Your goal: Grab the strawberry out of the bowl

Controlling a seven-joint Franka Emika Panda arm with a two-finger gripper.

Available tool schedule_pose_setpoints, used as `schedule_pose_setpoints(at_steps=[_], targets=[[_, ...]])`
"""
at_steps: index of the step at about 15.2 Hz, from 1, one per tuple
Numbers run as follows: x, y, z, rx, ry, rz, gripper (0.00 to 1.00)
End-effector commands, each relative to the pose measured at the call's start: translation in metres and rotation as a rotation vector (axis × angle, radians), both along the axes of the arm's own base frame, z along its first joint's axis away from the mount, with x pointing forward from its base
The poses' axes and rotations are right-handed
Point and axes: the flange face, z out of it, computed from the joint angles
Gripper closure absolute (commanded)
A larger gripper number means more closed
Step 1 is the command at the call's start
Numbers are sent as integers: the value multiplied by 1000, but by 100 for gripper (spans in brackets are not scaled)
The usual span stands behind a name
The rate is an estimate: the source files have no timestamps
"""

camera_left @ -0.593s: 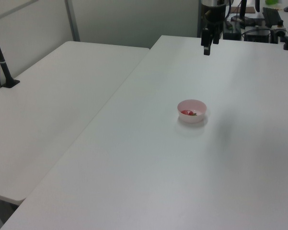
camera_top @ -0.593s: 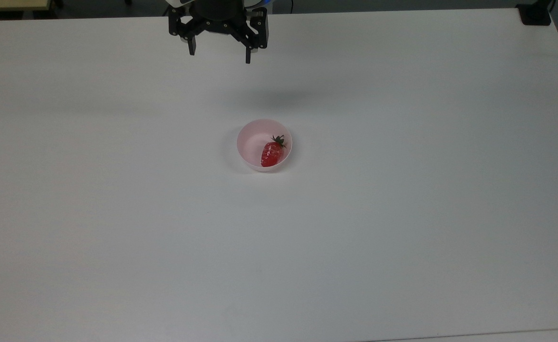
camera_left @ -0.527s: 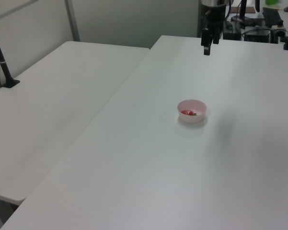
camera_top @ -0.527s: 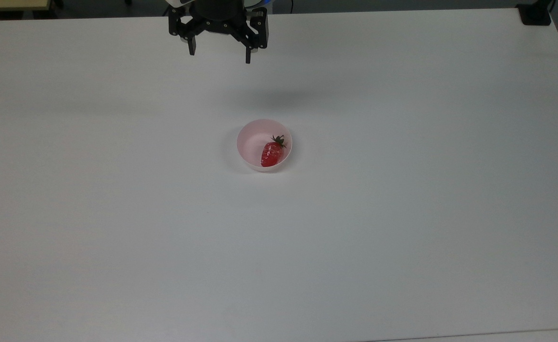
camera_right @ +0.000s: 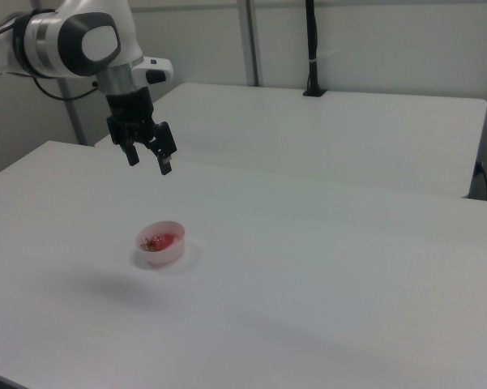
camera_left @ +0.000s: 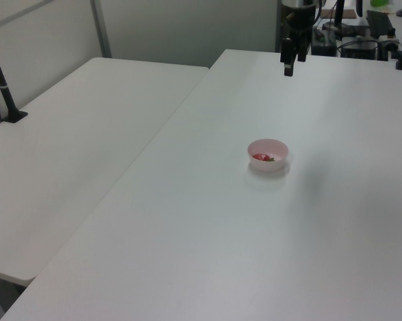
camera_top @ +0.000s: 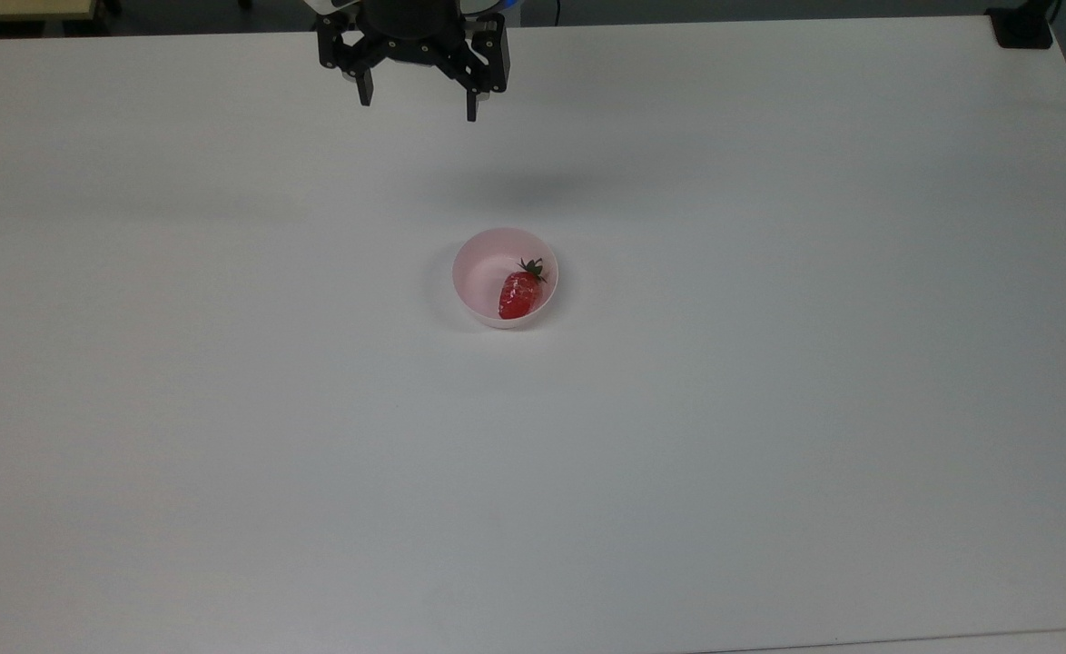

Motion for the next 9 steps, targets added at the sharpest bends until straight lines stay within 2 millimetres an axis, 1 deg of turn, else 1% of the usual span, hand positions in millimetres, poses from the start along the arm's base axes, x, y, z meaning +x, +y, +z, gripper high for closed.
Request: schedule_pose_setpoints(at_steps=[1,3,5,7,9], targets=[[1,1,-4,19,16,3,0],[9,7,-23,23,45,10,0],[21,18,-42,37,32,12,0],[31,35,-65,54,39,26,1],[42,43,-89,54,43,34,3]])
